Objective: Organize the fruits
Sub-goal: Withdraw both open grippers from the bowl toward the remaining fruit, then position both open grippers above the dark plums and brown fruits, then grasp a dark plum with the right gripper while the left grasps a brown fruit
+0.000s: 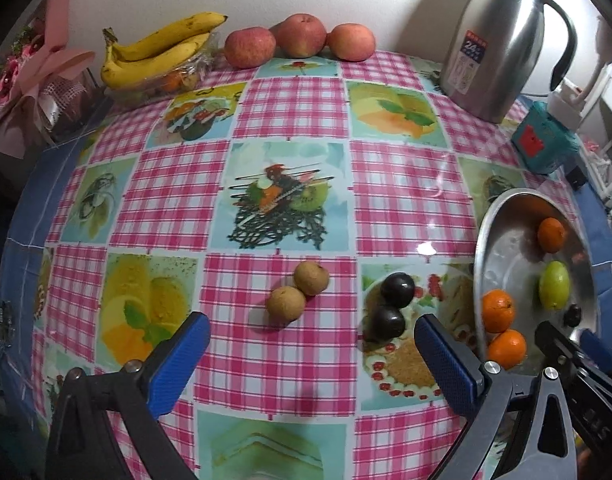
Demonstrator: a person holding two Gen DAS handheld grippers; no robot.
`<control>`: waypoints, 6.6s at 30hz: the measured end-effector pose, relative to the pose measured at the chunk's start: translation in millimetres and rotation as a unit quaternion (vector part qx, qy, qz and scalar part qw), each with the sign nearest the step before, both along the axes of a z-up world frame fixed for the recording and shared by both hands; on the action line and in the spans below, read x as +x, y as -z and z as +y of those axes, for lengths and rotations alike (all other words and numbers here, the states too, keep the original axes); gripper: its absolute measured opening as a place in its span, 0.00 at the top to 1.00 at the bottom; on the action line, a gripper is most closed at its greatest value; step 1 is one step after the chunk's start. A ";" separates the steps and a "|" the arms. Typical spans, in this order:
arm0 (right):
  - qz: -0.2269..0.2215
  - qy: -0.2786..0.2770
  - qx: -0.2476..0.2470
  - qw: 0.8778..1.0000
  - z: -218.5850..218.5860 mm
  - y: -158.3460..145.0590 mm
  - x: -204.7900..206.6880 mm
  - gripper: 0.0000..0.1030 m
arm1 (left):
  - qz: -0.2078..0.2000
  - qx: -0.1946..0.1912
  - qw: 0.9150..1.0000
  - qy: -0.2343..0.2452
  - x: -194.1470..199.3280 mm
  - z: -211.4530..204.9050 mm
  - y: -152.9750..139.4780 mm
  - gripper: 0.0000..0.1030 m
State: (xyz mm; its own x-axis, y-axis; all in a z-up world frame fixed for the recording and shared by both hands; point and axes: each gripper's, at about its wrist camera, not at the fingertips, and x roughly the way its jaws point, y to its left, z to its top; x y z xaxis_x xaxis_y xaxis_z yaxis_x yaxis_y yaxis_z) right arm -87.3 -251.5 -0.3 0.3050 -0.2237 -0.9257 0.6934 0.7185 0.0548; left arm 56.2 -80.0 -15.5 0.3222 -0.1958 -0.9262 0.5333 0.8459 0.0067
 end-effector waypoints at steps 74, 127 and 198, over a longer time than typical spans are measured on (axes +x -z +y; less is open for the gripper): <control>-0.037 -0.145 0.014 0.989 110.6 -7.9 86.5 0.05 | -0.036 -0.046 0.986 -0.155 76.3 126.9 -26.9 0.00; -0.031 -0.147 0.042 0.988 87.2 23.9 89.8 0.06 | 0.101 -0.089 0.988 -0.074 62.8 65.9 24.4 0.02; -0.007 -0.166 0.064 0.984 85.5 48.1 95.9 0.74 | 0.115 -0.047 0.992 0.033 42.2 5.0 43.0 0.73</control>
State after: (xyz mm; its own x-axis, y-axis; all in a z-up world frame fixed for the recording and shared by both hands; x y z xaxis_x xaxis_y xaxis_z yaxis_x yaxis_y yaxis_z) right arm 8.6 -166.0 -48.4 0.3540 0.0082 -0.9352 0.4194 0.8924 0.1666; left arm 98.4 -75.0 -58.5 0.0873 -0.2978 -0.9506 0.5655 0.8004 -0.1988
